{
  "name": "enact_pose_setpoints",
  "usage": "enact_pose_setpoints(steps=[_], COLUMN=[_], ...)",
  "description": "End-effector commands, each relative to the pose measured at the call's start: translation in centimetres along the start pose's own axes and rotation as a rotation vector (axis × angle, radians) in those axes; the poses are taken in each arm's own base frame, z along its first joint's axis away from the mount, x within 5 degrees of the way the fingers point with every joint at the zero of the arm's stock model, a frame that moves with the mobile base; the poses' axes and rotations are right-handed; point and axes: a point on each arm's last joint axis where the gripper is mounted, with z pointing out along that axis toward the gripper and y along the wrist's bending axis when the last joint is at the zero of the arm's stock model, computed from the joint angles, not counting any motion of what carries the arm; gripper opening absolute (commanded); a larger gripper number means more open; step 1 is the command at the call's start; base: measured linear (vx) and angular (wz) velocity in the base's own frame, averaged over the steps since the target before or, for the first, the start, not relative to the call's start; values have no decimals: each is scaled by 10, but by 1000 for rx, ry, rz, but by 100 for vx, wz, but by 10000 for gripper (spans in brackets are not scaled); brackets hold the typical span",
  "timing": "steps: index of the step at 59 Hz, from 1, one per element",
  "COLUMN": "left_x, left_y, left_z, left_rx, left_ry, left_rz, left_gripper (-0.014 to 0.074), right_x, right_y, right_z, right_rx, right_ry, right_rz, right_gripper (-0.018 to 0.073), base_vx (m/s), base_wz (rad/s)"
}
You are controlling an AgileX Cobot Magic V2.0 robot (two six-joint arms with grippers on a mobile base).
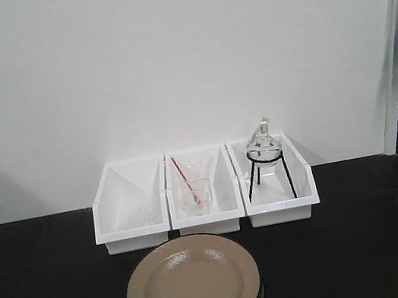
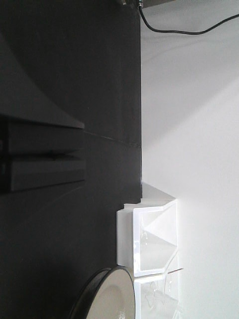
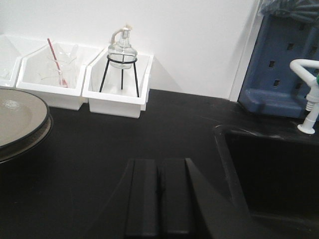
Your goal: Arrange circular plates on left workspace
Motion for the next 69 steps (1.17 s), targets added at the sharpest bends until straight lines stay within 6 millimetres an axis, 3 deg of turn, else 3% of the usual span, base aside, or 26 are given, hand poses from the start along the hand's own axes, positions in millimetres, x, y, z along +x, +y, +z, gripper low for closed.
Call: enact_pose_setpoints(steps=[1, 8, 13, 69], left_x=[-4, -4, -4, -4], left_y=[0, 0, 0, 0], left_z=[-1, -1, -1, -1], left_rx=[-4, -4, -4, -3], left_ry=[-83, -83, -83, -82], left_rz=[-15, -15, -15, -15], left_gripper=[2, 2, 2, 2], right_x=[15, 54, 66, 66], right_y=[1, 6, 7, 8], right_z=[-2, -2, -5, -5], right_rx=[27, 33, 31, 26], right_ry=[-117, -168, -169, -163], right_rz=[-4, 33, 42, 27], right_gripper=[2, 2, 2, 2], base_vx=[0, 0, 0, 0], base_wz=[0, 0, 0, 0])
